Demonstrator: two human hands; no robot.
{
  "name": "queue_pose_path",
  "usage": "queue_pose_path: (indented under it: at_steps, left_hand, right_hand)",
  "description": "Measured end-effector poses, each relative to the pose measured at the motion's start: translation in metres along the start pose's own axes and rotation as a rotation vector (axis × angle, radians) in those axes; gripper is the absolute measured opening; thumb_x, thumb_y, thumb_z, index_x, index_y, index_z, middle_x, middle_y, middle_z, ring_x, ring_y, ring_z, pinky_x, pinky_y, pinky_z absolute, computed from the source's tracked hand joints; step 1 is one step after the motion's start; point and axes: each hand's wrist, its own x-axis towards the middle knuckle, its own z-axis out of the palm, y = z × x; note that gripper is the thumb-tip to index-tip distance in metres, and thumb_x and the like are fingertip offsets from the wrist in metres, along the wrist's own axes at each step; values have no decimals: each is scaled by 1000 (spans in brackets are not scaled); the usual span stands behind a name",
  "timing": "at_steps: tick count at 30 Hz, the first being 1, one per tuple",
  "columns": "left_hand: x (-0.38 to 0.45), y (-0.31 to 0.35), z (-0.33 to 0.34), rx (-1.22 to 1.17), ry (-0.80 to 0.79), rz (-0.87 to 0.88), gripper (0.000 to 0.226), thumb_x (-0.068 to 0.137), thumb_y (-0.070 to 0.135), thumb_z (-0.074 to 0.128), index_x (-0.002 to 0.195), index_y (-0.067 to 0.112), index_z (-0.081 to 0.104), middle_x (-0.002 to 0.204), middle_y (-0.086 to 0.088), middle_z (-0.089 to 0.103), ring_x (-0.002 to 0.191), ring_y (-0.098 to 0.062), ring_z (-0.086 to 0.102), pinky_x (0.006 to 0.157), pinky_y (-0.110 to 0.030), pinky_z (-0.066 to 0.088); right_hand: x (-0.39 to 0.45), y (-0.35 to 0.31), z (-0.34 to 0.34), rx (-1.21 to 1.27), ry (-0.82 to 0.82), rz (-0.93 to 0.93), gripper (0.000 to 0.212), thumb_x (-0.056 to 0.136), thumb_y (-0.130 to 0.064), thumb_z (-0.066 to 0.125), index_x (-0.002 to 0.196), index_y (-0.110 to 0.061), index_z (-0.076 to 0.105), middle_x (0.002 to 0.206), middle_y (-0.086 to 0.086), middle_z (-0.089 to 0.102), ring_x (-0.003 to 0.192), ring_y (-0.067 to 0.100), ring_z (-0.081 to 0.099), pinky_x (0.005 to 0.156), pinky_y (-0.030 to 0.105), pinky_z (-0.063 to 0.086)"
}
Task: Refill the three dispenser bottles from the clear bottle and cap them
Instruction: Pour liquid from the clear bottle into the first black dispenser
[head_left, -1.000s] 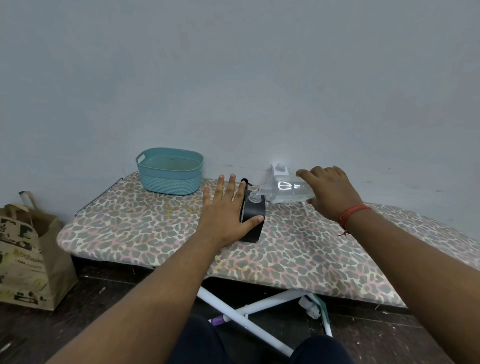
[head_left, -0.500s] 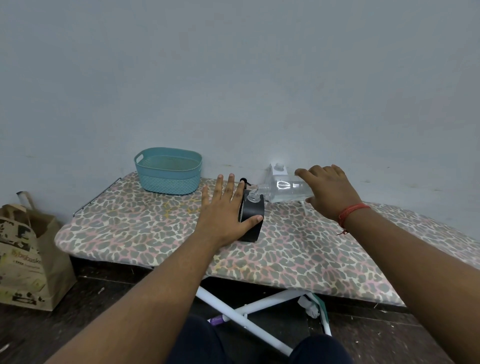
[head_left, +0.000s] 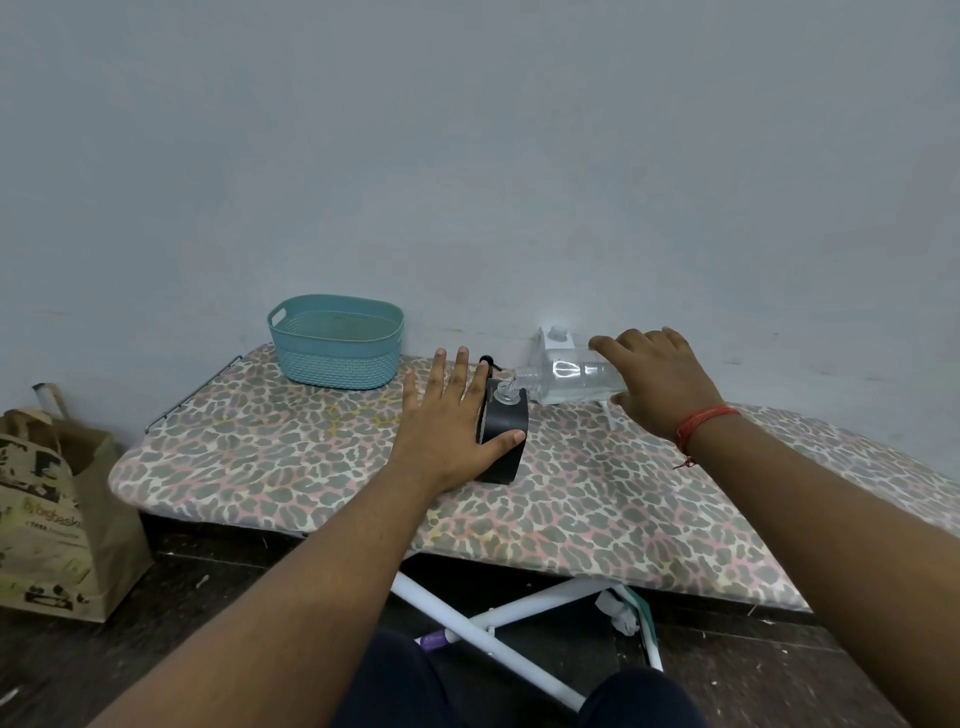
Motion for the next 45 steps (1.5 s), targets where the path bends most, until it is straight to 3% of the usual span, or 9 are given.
queue_pose_path:
  at_steps: [10,16,24,27,33,36,40,45]
  left_hand:
    - [0,0,-1,-8,-4,0,111,75,97,0,163,31,-12,169,1,-25,154,-22,-29,122,-60,-13]
    - [-2,1,-1,-13,-19,-13,112,73,98,-4,163,31,-13,169,1,-26,153,-22,-30,123,-60,-12]
    - [-2,2,-1,-15,-35,-22,114,70,98,-9,162,31,-14,168,1,-27,154,-22,-29,122,-59,-14]
    - [-3,1,1,-25,-29,-23,114,71,98,-7,163,31,-13,168,2,-27,153,-22,-30,119,-55,-17]
    - [-6,3,3,-44,-29,-41,112,74,96,-4,163,29,-12,168,2,-25,154,-22,-27,120,-54,-16]
    - [-8,3,4,-55,-28,-58,112,74,96,-5,163,29,-13,168,2,-25,155,-22,-26,123,-56,-13]
    - [-9,3,8,-65,-46,-86,111,75,95,-1,162,28,-14,168,1,-25,155,-21,-26,125,-60,-6]
    - [-12,4,15,-103,-22,-104,112,75,97,-5,163,27,-12,166,2,-25,155,-21,-24,125,-59,-8]
  right_hand:
    - [-3,-1,2,12,5,12,74,78,-26,82,140,-30,43,124,4,60,115,31,56,116,51,30]
    - [-12,-8,10,79,-11,69,72,79,-30,81,141,-28,43,124,5,61,112,32,57,108,47,37]
    - [-30,-22,31,358,-24,211,74,79,-27,82,141,-24,42,120,7,60,110,30,56,97,44,47]
    - [-36,-29,38,658,46,389,74,77,-23,84,138,-24,42,128,4,56,117,24,53,97,40,49]
    - [-50,-37,49,1024,217,722,57,79,-25,82,116,-23,38,114,1,53,103,23,56,79,29,43]
    - [-58,-42,55,1062,291,807,57,78,-27,83,106,-24,34,112,6,53,101,25,56,73,25,42]
    - [-68,-49,59,980,422,858,58,74,-29,84,104,-23,35,112,4,45,100,22,51,83,35,48]
    - [-80,-60,67,883,507,946,64,72,-29,85,113,-10,40,118,7,40,108,30,49,92,48,52]
